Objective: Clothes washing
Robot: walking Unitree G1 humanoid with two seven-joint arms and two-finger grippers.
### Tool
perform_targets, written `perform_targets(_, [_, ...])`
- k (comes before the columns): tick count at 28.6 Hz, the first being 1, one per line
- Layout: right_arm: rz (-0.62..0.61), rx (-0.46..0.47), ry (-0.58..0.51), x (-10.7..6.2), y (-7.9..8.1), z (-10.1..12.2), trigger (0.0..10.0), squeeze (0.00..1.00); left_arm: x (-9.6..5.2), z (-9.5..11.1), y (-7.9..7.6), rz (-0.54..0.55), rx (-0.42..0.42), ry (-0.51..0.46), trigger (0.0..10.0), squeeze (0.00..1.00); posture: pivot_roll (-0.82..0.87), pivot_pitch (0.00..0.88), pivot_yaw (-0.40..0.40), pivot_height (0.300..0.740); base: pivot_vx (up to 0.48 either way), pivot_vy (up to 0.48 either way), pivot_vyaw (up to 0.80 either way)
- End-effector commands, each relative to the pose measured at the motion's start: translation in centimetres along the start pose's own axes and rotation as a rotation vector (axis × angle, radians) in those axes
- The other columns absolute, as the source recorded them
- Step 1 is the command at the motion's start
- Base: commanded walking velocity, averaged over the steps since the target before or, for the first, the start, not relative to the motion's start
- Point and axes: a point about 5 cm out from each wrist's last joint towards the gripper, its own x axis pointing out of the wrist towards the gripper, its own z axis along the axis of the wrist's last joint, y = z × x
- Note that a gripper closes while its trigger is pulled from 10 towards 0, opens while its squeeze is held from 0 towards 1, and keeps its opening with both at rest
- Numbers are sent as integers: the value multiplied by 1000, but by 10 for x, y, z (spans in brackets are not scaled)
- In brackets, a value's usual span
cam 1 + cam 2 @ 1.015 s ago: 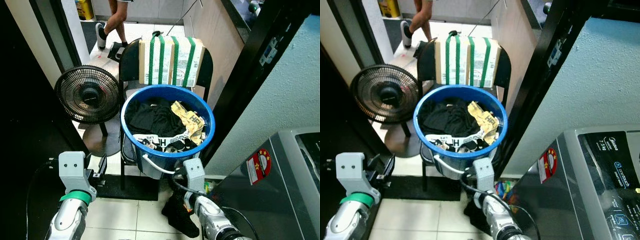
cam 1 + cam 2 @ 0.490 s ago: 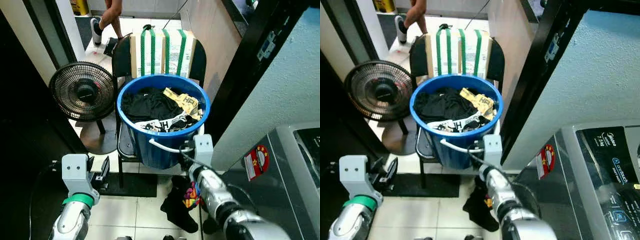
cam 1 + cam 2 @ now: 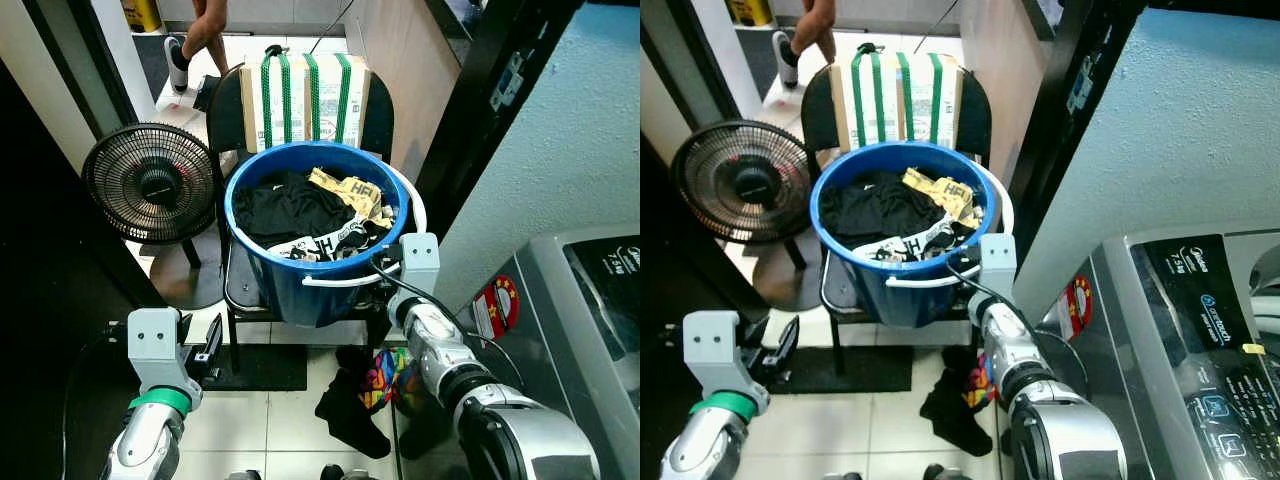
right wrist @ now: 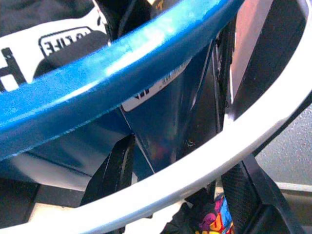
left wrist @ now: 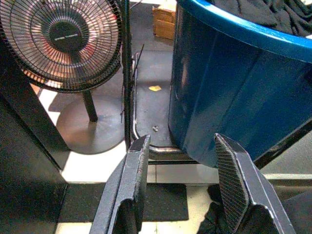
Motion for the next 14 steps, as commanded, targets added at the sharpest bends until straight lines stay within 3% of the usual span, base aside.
perform_targets(1, [21, -12, -31, 4, 7, 11, 10000, 0, -4, -4, 1, 4, 7, 22, 10000, 0, 169, 155, 26, 740, 0, 0, 0])
perform_targets(10, [61, -101, 91, -12, 7, -34, 10000, 0, 2, -4, 2, -1, 25, 19, 10000, 0, 164, 125, 25, 740, 0, 0, 0])
perform_targets(14, [47, -92, 126, -22, 1, -52, 10000, 0, 6, -3, 1, -5, 26, 12, 10000, 0, 156, 110, 29, 740, 0, 0, 0])
